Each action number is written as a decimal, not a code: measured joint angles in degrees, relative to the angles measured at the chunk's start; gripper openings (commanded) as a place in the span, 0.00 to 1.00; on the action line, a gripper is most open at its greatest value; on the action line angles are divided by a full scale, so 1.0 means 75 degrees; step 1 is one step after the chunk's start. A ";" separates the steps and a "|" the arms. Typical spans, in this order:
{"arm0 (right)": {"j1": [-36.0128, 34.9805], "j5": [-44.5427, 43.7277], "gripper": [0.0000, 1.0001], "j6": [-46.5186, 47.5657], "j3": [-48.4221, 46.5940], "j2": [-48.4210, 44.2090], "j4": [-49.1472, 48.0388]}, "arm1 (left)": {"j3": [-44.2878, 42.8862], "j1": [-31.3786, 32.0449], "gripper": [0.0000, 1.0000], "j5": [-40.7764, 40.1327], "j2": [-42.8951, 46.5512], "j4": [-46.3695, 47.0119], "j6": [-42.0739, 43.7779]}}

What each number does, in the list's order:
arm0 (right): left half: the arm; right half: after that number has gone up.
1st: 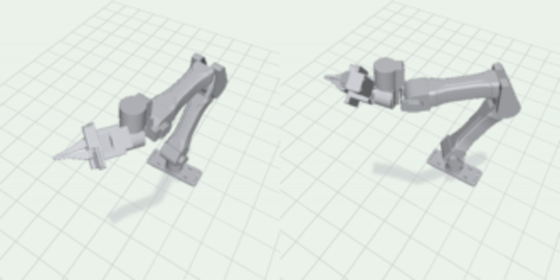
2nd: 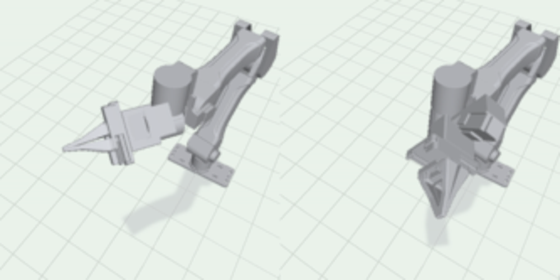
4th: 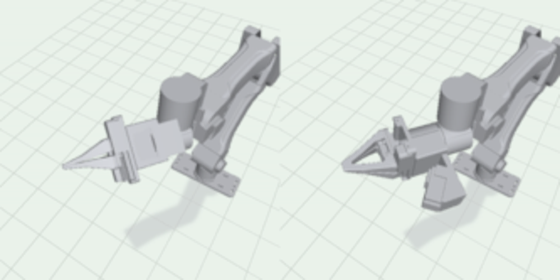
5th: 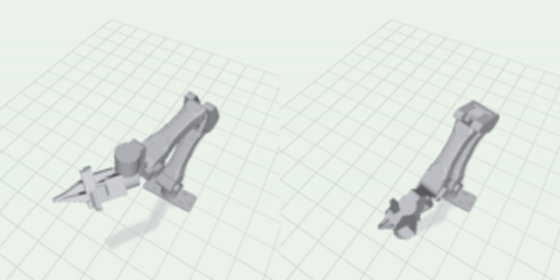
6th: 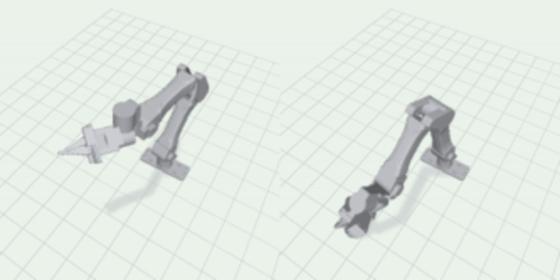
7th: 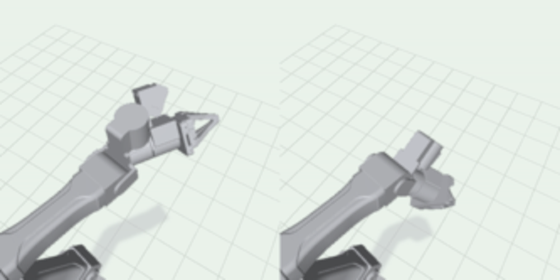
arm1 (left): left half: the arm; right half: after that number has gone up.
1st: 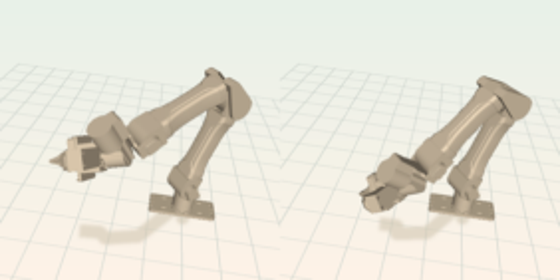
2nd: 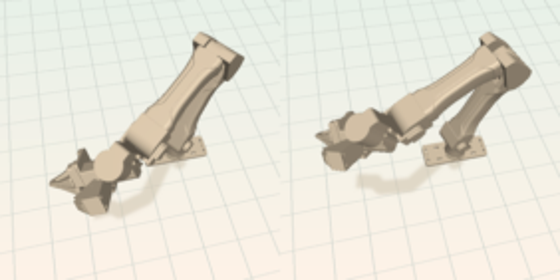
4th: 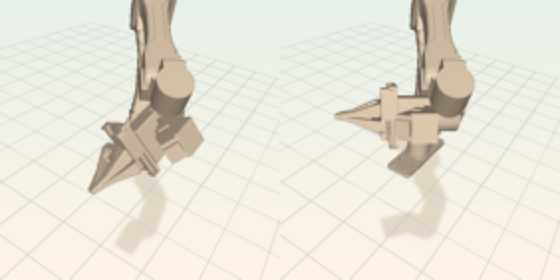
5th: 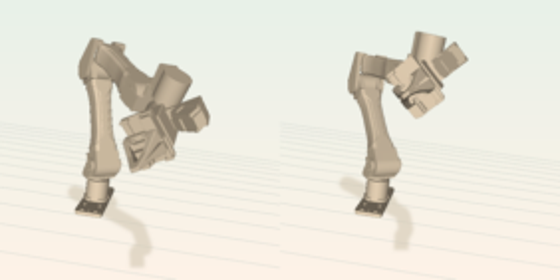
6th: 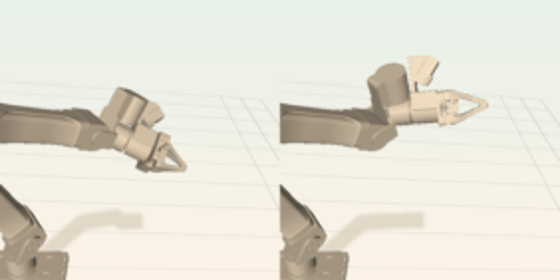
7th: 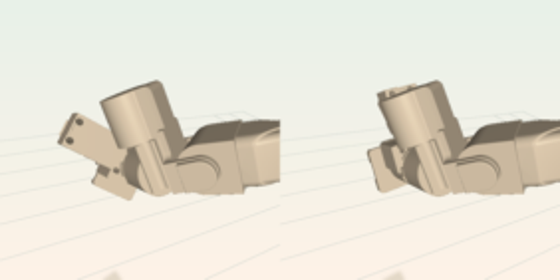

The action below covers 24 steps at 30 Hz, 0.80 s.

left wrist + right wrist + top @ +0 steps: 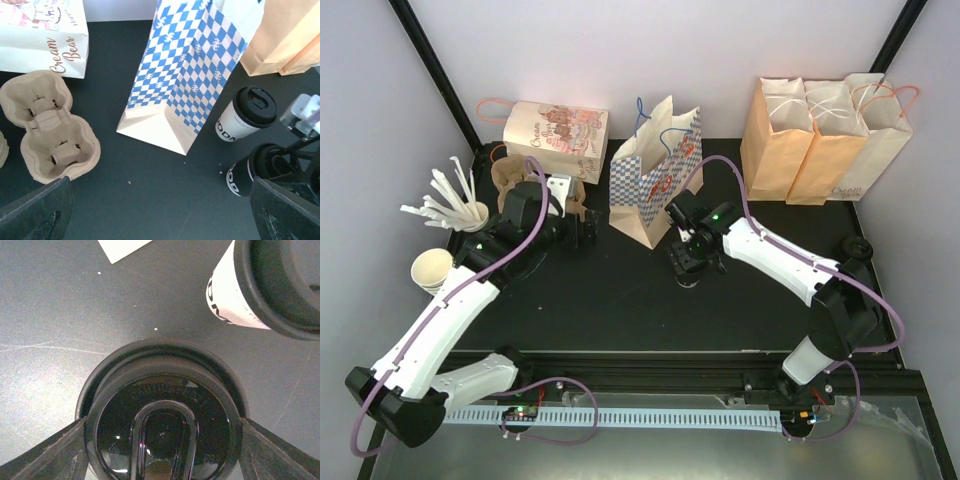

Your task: Pack the takeout coffee

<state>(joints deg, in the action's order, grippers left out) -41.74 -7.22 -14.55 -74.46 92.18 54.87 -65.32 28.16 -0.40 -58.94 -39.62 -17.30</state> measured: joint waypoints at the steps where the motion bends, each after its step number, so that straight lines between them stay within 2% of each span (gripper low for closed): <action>1: 0.0000 -0.0012 0.77 0.0000 0.0000 -0.0029 0.0000 | 0.0003 -0.0041 0.99 0.0006 -0.0017 0.0006 0.0023; 4: -0.0003 -0.0020 0.75 0.0015 0.0003 -0.0289 -0.0009 | -0.0023 -0.0265 0.99 0.0079 -0.0268 0.0067 0.0055; 10: -0.0003 0.0073 0.74 0.0087 0.0050 -0.1285 -0.0026 | -0.0813 -0.0673 0.99 0.0210 -0.1763 0.0093 0.0052; 15: -0.0003 0.0460 0.74 0.0157 0.0417 -0.2124 -0.0108 | -0.2081 -0.0909 0.97 0.0699 -0.2964 0.0326 0.0111; 24: -0.0003 0.1040 0.73 0.0303 0.0836 -0.3249 -0.0114 | -0.4849 -0.1046 0.83 0.1483 -0.5164 0.0353 0.0475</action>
<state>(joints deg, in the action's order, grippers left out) -41.76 0.58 -12.27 -68.18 67.81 54.02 -101.69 20.32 10.72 -97.67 -36.97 -13.74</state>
